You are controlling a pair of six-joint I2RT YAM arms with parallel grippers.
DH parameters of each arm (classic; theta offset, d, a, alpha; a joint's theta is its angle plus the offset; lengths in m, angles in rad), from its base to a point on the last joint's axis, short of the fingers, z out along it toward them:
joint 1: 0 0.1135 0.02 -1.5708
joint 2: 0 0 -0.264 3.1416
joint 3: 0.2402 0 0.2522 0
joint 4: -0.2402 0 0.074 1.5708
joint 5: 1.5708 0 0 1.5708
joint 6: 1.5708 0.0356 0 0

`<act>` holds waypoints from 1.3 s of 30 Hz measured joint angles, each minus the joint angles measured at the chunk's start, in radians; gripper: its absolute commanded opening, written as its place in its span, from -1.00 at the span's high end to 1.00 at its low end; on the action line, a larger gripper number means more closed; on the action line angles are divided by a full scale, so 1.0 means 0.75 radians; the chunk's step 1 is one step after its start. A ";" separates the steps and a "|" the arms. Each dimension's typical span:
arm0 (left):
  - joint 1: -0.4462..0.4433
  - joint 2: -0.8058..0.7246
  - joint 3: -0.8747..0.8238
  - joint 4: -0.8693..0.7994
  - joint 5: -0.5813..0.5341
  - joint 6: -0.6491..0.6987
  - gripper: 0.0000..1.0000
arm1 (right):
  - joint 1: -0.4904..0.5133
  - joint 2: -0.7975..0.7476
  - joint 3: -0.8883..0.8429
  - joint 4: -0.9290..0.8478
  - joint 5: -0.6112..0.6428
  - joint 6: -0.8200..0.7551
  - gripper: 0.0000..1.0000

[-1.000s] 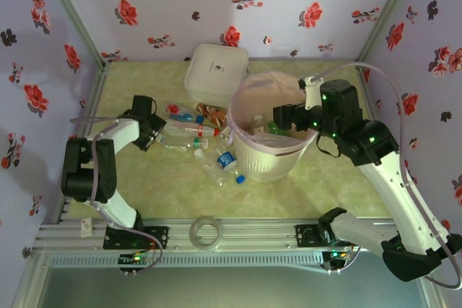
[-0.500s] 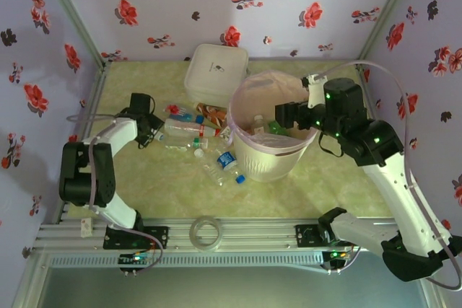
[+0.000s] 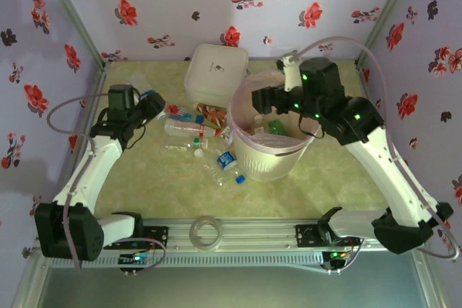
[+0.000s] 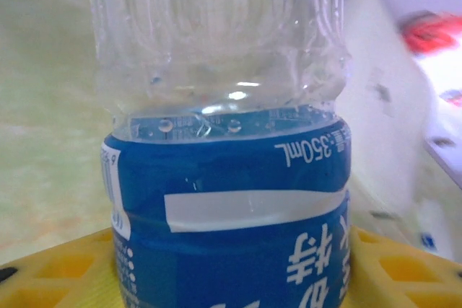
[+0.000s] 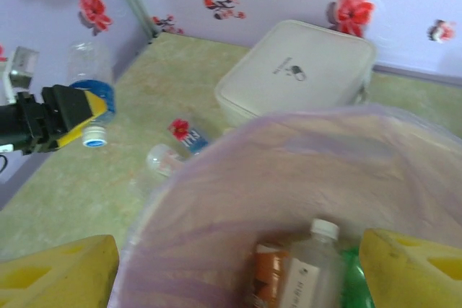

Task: Put the plastic bottles in the bin

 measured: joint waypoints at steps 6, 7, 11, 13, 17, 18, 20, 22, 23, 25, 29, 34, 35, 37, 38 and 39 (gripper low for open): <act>-0.203 -0.047 0.060 0.055 0.230 0.173 1.00 | 0.128 0.194 0.213 0.027 -0.012 -0.002 -0.78; -0.239 -0.047 0.077 0.060 0.256 0.199 1.00 | 0.143 0.227 0.247 0.035 -0.023 -0.004 -0.80; -0.356 -0.052 0.139 0.075 0.324 0.283 1.00 | 0.166 0.338 0.362 0.040 -0.095 -0.001 -0.84; -0.402 -0.060 0.154 0.089 0.354 0.316 1.00 | 0.166 0.386 0.407 0.040 -0.117 0.003 -0.87; -0.458 -0.075 0.155 0.112 0.394 0.361 1.00 | 0.162 0.459 0.459 0.040 -0.137 0.021 -0.95; -0.469 -0.076 0.155 0.115 0.401 0.373 1.00 | 0.157 0.476 0.470 0.040 -0.146 0.032 -0.95; -0.489 -0.078 0.155 0.123 0.406 0.390 1.00 | 0.143 0.504 0.478 0.043 -0.172 0.057 -0.96; -0.509 -0.085 0.155 0.133 0.410 0.410 1.00 | 0.120 0.528 0.478 0.057 -0.208 0.092 -0.97; -0.517 -0.092 0.154 0.142 0.413 0.419 1.00 | 0.106 0.541 0.478 0.068 -0.229 0.113 -0.96; -0.529 -0.111 0.148 0.159 0.417 0.430 1.00 | 0.087 0.564 0.478 0.091 -0.272 0.150 -0.95; -0.537 -0.135 0.136 0.184 0.417 0.450 1.00 | 0.064 0.597 0.474 0.158 -0.374 0.223 -0.80; -0.539 -0.135 0.118 0.209 0.417 0.459 1.00 | 0.053 0.597 0.452 0.235 -0.456 0.290 -0.54; -0.539 -0.135 0.116 0.212 0.417 0.459 1.00 | 0.048 0.597 0.445 0.247 -0.470 0.303 -0.46; -0.539 -0.135 0.114 0.220 0.417 0.459 1.00 | 0.036 0.597 0.424 0.274 -0.490 0.327 -0.33; -0.539 -0.135 0.114 0.218 0.416 0.459 1.00 | 0.031 0.597 0.410 0.292 -0.505 0.336 -0.28; -0.539 -0.134 0.111 0.219 0.414 0.458 1.00 | 0.027 0.597 0.401 0.304 -0.512 0.346 -0.24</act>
